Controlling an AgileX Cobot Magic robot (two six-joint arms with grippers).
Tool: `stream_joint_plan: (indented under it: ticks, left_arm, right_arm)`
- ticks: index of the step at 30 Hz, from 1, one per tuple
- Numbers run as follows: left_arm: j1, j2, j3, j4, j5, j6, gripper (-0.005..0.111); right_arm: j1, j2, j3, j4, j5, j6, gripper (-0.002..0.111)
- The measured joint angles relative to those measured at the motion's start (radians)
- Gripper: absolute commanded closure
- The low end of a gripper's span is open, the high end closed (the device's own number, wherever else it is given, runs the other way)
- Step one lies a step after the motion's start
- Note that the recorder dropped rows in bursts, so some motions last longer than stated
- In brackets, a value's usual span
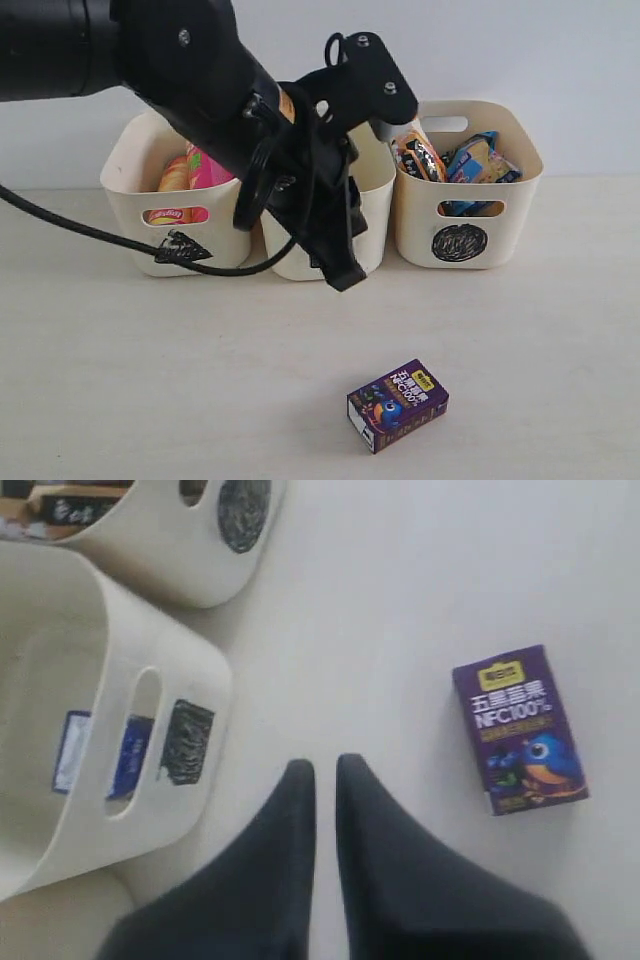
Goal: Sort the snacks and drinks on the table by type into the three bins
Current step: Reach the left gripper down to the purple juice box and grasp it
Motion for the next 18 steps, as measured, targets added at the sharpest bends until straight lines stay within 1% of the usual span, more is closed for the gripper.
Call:
stream_joint_plan:
  ticks: [3, 5, 7, 9, 11, 13, 16, 18]
  left_arm:
    - [-0.032, 0.0, 0.0, -0.003, 0.004, -0.03, 0.102]
    - [-0.054, 0.005, 0.0, -0.003, 0.031, -0.059, 0.102]
    - [-0.059, 0.022, 0.0, -0.005, 0.056, -0.071, 0.102]
    - [-0.063, 0.05, 0.0, -0.006, 0.074, -0.092, 0.097]
    - [-0.065, 0.084, 0.0, -0.008, 0.092, -0.11, 0.086]
    - [-0.065, 0.119, -0.004, -0.016, 0.12, -0.119, 0.068]
    - [-0.065, 0.169, -0.024, -0.05, 0.163, -0.125, 0.031]
    - [-0.067, 0.195, -0.036, -0.076, 0.18, -0.118, 0.011]
  right_arm:
    - [0.0, 0.0, 0.0, 0.0, 0.0, 0.0, 0.109]
    - [0.0, 0.0, 0.0, 0.0, 0.0, 0.0, 0.109]
    - [0.0, 0.0, 0.0, 0.0, 0.0, 0.0, 0.109]
    - [0.0, 0.0, 0.0, 0.0, 0.0, 0.0, 0.109]
    - [0.0, 0.0, 0.0, 0.0, 0.0, 0.0, 0.109]
    - [0.0, 0.0, 0.0, 0.0, 0.0, 0.0, 0.109]
    - [0.0, 0.0, 0.0, 0.0, 0.0, 0.0, 0.109]
    - [0.0, 0.0, 0.0, 0.0, 0.0, 0.0, 0.109]
